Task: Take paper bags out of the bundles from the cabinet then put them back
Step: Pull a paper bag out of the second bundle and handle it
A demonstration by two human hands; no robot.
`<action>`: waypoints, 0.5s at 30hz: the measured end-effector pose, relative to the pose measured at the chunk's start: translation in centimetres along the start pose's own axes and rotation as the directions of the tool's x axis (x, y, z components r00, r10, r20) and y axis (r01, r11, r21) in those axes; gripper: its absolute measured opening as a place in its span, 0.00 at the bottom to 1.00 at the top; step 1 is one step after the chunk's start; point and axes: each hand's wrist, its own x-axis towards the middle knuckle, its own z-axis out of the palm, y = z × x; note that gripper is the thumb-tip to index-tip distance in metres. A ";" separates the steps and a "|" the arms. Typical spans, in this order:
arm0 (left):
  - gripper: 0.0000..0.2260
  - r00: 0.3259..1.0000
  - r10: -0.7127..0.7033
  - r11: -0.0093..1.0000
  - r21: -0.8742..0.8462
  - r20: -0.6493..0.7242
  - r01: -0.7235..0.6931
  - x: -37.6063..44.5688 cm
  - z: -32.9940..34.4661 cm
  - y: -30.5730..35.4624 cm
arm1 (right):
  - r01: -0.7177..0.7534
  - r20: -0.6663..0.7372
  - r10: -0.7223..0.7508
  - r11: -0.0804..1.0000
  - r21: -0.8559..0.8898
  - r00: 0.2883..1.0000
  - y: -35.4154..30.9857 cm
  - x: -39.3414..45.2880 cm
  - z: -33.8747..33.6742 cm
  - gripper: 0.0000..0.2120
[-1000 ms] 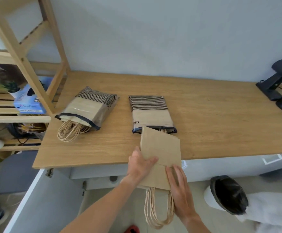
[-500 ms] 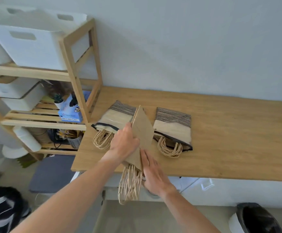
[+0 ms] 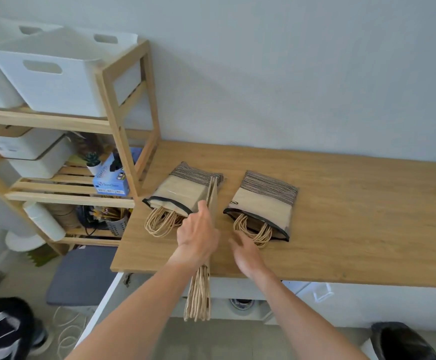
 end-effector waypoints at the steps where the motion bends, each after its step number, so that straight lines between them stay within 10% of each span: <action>1: 0.14 0.999 0.003 0.999 -0.035 0.032 -0.002 0.1 0.2 0.4 | -0.018 0.013 0.016 0.980 0.198 1.000 -1.3 0.1 0.0 0.19; 4: 0.18 0.982 -0.012 0.989 -0.144 0.191 0.040 0.4 0.7 0.7 | -0.086 0.115 0.024 0.811 0.578 0.993 -4.2 1.1 -0.6 0.19; 9: 0.28 0.896 0.002 0.814 -0.521 0.445 0.257 0.5 0.4 -1.0 | -0.152 0.266 0.031 0.881 0.448 0.964 -5.8 3.3 -1.1 0.40; 15: 0.33 0.856 0.086 0.587 -0.720 0.510 0.369 0.1 0.4 -3.3 | -0.138 0.292 0.001 0.882 0.450 0.957 -5.7 4.2 -0.4 0.39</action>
